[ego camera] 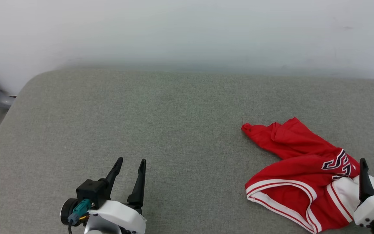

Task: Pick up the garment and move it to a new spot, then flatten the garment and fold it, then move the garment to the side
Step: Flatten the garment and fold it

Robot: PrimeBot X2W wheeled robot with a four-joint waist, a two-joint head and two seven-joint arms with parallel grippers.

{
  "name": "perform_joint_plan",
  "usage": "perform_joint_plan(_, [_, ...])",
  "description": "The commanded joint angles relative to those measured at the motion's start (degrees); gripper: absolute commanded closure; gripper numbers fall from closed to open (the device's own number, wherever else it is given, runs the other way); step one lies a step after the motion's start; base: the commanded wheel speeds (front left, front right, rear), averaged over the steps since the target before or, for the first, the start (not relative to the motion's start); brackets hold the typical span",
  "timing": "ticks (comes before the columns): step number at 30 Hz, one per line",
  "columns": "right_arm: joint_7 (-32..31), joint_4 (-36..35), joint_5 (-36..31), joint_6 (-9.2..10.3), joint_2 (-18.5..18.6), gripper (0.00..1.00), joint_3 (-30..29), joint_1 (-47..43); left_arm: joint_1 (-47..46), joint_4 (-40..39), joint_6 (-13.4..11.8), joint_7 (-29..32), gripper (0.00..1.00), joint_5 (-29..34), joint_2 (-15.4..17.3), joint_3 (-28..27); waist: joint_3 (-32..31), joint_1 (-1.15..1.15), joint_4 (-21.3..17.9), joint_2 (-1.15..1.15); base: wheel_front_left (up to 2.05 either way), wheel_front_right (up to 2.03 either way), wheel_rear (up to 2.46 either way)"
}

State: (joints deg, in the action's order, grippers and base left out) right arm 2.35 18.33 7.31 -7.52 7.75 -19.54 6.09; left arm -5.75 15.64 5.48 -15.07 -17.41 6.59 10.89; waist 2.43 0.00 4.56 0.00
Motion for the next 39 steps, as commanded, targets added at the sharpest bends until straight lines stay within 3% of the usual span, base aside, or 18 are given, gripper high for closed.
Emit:
perform_joint_plan(1, [2.46, -1.19, -0.56, 0.05, -0.57, 0.00, 1.00, -1.22, 1.03, 0.23, -0.28, -0.11, 0.00, -0.19, 0.26, 0.04, -1.43, 0.00, -0.11, 0.00, 0.00, 0.00, 0.00])
perform_joint_plan(7, [4.40, -6.18, -1.06, 0.05, -1.63, 0.00, 6.09, -4.59, 2.02, -0.23, -0.66, 0.57, 0.00, -0.41, 0.84, 0.21, -2.93, 0.00, -0.14, 0.00, 0.00, 0.00, 0.00])
perform_joint_plan(13, [-0.40, -11.20, -1.12, 0.06, -1.14, 0.00, 12.43, -8.70, 2.53, -1.09, -1.06, 1.00, 0.00, -0.72, 1.19, 0.25, -3.21, 0.00, -0.24, 0.00, 0.00, 0.00, 0.00])
perform_joint_plan(21, [-15.27, -14.26, 3.93, 0.06, 3.49, 0.00, 22.30, -10.41, 2.46, -1.93, -1.58, 1.51, 0.00, -0.89, 1.30, 0.56, -2.78, 0.00, -0.39, 0.00, 0.00, 0.00, 0.00])
perform_joint_plan(22, [-20.52, -15.40, 5.93, 0.05, 5.84, 0.00, 25.49, -9.35, 1.86, -2.12, -1.50, 1.44, 0.00, -0.95, 1.24, 0.70, -2.05, 0.00, -0.19, 0.00, 0.00, 0.00, 0.00])
perform_joint_plan(28, [-30.61, -17.26, 10.80, 0.05, 10.64, 0.00, 33.38, -5.33, 0.00, -2.45, -1.10, 1.10, 0.00, -0.99, 1.11, 1.14, 0.89, 0.00, 1.04, 0.00, 0.00, 0.00, 0.00])
perform_joint_plan(32, [-33.81, -15.60, 13.23, 0.05, 13.46, 0.00, 38.47, -1.15, -1.93, -2.40, -0.86, 0.80, 0.00, -0.72, 0.88, 1.57, 3.59, 0.00, 2.54, 0.00, 0.00, 0.00, 0.00])
perform_joint_plan(39, [-35.89, -6.41, 15.76, 0.05, 14.82, 0.00, 44.02, 3.58, -4.31, -1.34, -0.48, 0.19, 0.00, -0.73, 0.30, 1.70, 6.50, 0.00, 4.44, 0.00, 0.00, 0.00, 0.00])
